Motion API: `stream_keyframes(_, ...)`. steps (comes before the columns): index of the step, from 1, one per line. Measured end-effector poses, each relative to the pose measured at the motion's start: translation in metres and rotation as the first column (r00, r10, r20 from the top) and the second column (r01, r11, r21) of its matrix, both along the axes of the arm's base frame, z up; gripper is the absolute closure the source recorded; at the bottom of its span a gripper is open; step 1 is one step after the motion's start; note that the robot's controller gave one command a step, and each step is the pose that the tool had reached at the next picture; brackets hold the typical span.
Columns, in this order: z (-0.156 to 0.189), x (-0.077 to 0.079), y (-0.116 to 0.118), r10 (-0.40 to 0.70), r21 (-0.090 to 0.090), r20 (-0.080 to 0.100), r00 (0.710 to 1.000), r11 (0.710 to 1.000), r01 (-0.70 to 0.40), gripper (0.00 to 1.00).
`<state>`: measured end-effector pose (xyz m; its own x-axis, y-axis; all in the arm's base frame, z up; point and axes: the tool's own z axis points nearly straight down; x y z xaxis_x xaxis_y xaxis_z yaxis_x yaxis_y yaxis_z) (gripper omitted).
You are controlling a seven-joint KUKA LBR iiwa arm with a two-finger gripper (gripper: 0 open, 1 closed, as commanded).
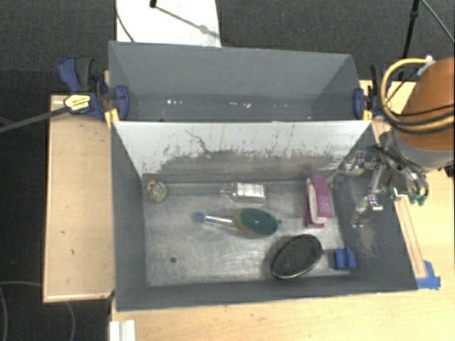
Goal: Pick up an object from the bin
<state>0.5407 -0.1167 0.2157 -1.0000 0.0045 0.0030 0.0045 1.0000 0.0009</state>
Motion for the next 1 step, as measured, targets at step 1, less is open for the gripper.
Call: stream_keyframes(1,-0.0812,0.0335,0.0402,0.113,0.002,0.0,0.994,0.994,-0.113,0.0)
